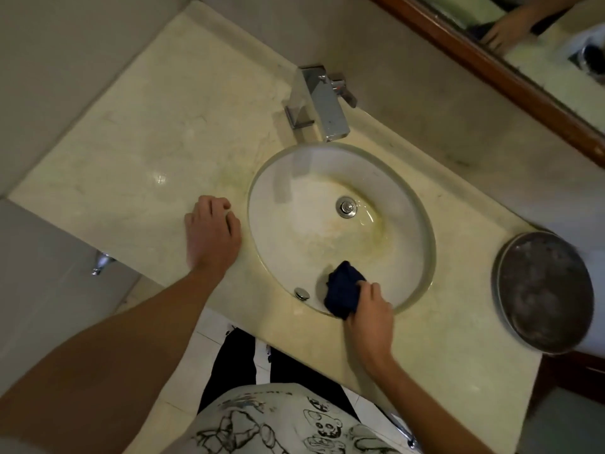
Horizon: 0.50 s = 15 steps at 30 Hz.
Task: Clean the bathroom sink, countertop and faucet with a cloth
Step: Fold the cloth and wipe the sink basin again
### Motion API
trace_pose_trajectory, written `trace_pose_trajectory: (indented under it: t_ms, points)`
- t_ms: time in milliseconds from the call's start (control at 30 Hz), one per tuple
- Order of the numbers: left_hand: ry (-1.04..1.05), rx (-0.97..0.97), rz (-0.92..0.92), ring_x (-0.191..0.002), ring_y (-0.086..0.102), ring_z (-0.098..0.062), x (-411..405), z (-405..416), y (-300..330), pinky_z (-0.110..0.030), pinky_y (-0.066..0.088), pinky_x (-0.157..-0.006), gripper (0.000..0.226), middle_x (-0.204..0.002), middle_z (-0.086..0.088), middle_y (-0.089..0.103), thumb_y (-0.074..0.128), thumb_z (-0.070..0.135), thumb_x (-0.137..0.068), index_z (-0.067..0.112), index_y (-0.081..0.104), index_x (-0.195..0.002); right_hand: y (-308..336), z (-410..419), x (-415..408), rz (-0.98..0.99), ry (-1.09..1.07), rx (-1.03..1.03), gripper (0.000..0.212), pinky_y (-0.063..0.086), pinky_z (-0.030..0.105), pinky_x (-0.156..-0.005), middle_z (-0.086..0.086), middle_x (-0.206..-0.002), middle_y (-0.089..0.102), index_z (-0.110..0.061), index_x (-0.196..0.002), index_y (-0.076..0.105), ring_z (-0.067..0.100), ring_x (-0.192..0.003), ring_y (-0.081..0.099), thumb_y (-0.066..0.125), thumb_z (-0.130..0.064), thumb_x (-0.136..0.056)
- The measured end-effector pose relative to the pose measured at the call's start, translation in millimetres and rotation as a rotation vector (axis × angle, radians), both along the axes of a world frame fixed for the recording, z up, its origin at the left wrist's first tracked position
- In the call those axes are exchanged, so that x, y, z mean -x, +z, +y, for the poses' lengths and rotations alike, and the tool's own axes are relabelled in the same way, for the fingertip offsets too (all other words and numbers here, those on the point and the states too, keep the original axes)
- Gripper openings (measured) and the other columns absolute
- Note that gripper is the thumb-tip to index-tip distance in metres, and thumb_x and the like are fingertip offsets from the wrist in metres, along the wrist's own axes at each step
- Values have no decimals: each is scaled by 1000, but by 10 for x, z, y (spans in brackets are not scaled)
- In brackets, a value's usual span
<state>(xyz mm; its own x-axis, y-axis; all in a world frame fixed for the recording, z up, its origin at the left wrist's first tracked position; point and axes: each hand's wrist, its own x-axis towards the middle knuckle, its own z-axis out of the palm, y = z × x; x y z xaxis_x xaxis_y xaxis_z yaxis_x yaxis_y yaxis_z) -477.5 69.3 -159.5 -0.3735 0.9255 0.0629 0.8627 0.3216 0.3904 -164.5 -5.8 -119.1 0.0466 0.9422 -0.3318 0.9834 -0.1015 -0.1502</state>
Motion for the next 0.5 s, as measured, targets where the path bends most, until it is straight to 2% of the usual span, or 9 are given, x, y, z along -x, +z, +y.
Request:
trace_pose_trajectory:
  t_ms: [133, 233, 300, 367, 500]
  points:
    - [-8, -18, -10, -87, 53, -29, 12, -6, -28, -44, 41, -79, 14, -107, -10, 54, 51, 17, -95, 11, 56, -107, 32, -70, 516, 105, 54, -28, 51, 45, 36, -66, 5, -106, 60, -11, -116, 60, 26, -73, 55, 67, 8, -70]
    - [-6, -27, -32, -88, 53, -29, 15, -6, -18, -44, 42, -79, 16, -106, -9, 54, 48, 18, -95, 11, 57, -106, 93, 121, 305, 122, 74, -6, 44, 44, 37, -70, 8, -114, 59, -10, -121, 59, 25, -75, 49, 62, 8, -81]
    - [-3, -12, -20, -90, 53, -28, 8, -19, 0, -44, 43, -80, 18, -107, -8, 54, 45, 21, -96, 13, 56, -108, 150, 303, 101, 132, 95, -50, 46, 39, 37, -72, 9, -113, 59, -9, -120, 60, 24, -76, 48, 60, 10, -78]
    - [-11, 6, -10, -92, 53, -26, 3, -18, 20, -42, 43, -82, 20, -108, -7, 54, 42, 23, -97, 15, 55, -109, 188, 506, -17, 130, 129, -75, 51, 35, 35, -78, 6, -111, 58, -11, -122, 61, 27, -87, 55, 62, 10, -75]
    - [-6, 4, -2, -92, 53, -25, 3, -29, 27, -41, 42, -81, 20, -107, -6, 53, 42, 22, -97, 15, 56, -109, 141, 827, 72, 180, 400, -34, 50, 30, 32, -84, 1, -109, 57, -17, -123, 64, 24, -97, 54, 78, -3, -77]
